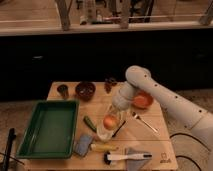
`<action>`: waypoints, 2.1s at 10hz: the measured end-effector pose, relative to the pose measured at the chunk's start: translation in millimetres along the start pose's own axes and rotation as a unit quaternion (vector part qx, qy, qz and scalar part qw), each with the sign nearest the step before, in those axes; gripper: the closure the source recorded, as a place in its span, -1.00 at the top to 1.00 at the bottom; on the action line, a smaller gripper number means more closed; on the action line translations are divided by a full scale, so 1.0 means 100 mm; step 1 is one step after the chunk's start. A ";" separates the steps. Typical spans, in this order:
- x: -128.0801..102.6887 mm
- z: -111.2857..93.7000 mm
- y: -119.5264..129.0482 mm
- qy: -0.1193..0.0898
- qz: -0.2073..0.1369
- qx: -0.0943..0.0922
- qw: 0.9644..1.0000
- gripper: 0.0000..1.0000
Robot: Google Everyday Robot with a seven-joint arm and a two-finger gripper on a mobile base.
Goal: Place apple in paper cup
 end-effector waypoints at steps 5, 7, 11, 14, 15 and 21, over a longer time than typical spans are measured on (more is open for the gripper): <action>-0.06 0.07 -0.05 0.001 -0.026 -0.008 1.000 -0.98; -0.08 0.08 -0.09 0.001 -0.031 -0.011 0.999 -0.98; -0.09 0.08 -0.09 -0.002 -0.034 -0.021 0.999 -0.53; -0.09 0.07 -0.05 -0.005 -0.035 -0.025 0.999 0.09; -0.10 0.07 -0.05 -0.006 -0.036 -0.026 0.999 0.26; -0.12 0.06 0.00 -0.006 -0.040 -0.032 0.999 0.60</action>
